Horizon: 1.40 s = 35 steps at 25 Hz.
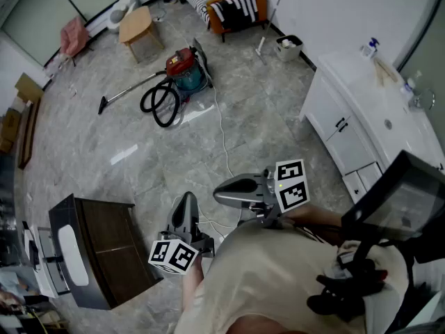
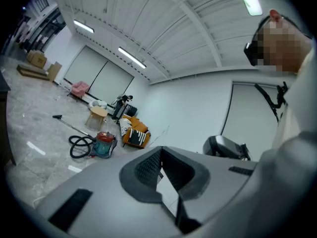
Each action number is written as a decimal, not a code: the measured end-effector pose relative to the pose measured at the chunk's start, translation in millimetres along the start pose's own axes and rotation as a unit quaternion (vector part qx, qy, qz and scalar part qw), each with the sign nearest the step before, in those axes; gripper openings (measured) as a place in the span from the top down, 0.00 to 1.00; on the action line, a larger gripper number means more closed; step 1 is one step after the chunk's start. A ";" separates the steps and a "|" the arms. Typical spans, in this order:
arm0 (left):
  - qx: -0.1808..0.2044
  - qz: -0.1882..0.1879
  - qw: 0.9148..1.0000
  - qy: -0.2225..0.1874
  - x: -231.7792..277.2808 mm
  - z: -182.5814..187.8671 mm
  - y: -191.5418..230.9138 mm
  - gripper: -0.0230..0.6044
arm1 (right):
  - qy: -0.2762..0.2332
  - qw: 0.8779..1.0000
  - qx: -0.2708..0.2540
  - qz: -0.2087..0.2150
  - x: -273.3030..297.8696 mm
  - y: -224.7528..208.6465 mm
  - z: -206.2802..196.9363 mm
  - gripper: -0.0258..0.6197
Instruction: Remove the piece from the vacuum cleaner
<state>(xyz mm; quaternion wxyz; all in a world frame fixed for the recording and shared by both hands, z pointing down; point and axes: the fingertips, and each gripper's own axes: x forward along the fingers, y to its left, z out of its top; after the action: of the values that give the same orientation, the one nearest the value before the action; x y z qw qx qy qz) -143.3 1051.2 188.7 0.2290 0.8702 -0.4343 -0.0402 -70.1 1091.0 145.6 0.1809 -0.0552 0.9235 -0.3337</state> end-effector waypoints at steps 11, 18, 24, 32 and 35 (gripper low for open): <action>-0.039 -0.064 0.997 0.004 -38.4 -19.1 2.0 0.96 | -0.005 0.998 0.067 0.014 35.9 19.1 -47.7 0.96; -0.059 -0.101 0.993 -0.027 -77.5 -21.3 -21.7 0.96 | -0.013 0.993 0.103 0.051 48.7 57.5 -60.2 0.96; -0.079 -0.082 0.991 -0.066 -74.7 -12.0 25.1 0.96 | 0.041 0.988 0.125 0.083 88.4 15.1 -69.5 0.96; -0.050 -0.009 0.993 -0.110 -101.8 9.8 36.6 0.96 | 0.127 0.981 0.075 0.125 110.9 32.4 -83.3 0.96; -0.053 0.006 0.992 -0.115 -85.8 12.8 42.1 0.96 | 0.127 0.980 0.081 0.132 104.5 18.4 -71.7 0.96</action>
<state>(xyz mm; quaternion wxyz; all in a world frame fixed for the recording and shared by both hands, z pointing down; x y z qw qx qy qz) -230.9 1091.2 184.4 0.2241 0.8438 -0.4601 -0.1615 -193.4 1124.7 153.8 0.1088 0.1243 0.9080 -0.3851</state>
